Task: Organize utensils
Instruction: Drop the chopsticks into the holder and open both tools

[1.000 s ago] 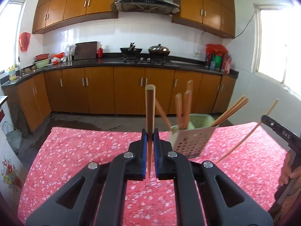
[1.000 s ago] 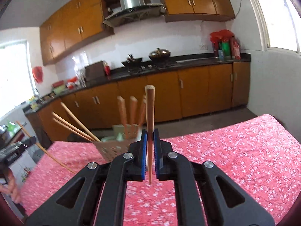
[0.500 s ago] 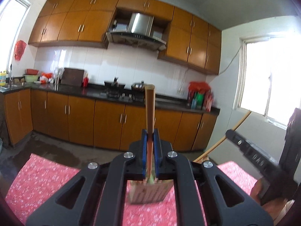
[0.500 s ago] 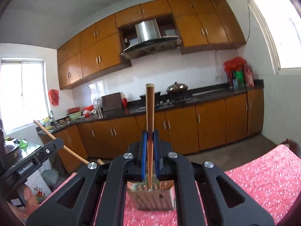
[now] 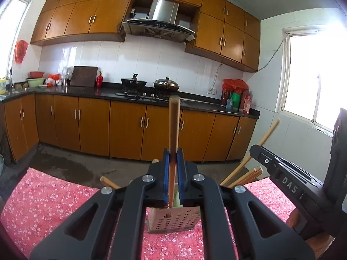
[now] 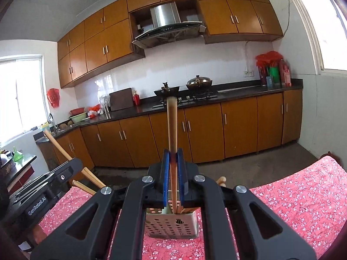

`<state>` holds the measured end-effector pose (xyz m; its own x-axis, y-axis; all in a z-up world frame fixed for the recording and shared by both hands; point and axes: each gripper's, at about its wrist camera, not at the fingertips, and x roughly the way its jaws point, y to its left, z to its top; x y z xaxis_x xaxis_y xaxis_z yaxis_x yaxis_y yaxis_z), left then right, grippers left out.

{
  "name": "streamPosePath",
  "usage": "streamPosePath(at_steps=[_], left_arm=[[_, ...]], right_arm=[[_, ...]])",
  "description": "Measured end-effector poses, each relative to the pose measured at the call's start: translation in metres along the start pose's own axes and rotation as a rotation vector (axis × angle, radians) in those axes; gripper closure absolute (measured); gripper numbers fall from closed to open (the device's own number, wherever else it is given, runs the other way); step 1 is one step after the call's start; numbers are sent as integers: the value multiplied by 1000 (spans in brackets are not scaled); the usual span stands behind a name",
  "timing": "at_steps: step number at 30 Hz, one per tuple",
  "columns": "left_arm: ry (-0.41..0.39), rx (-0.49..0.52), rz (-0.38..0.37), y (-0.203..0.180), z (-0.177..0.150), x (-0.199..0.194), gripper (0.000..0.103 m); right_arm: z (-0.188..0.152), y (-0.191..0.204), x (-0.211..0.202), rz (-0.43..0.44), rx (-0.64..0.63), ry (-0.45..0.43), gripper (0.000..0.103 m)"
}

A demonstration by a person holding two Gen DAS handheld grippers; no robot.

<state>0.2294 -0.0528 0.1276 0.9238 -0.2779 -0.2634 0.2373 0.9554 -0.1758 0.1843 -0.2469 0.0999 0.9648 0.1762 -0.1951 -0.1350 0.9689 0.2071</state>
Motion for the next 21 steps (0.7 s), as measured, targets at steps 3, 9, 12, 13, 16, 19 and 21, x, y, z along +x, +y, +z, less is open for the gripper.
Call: streamPosePath(at_steps=[3,9,12,13,16,19,21], left_arm=[[-9,-20,0,6,0,-2,76],[-50,-53,11,18,7,-24,56],[-64,-53,27,25,5,-41,38],[-68,-49,38,28,3,-48,33],[-69,-30,67,35,-10,-69,10],[-67,10,106,39,-28,-90,4],[-67,46,146,40,-42,-104,4]], right_arm=[[3,1,-4,-3,-4,-11,83],[9,2,-26,-20,-25,-62,64],[5,0,-44,-44,-38,-88,41],[2,-1,-50,-50,-44,-96,33],[-8,-2,-64,-80,-65,-101,7],[-23,-1,-77,-128,-82,-109,2],[-34,1,-84,-169,-105,-97,2]])
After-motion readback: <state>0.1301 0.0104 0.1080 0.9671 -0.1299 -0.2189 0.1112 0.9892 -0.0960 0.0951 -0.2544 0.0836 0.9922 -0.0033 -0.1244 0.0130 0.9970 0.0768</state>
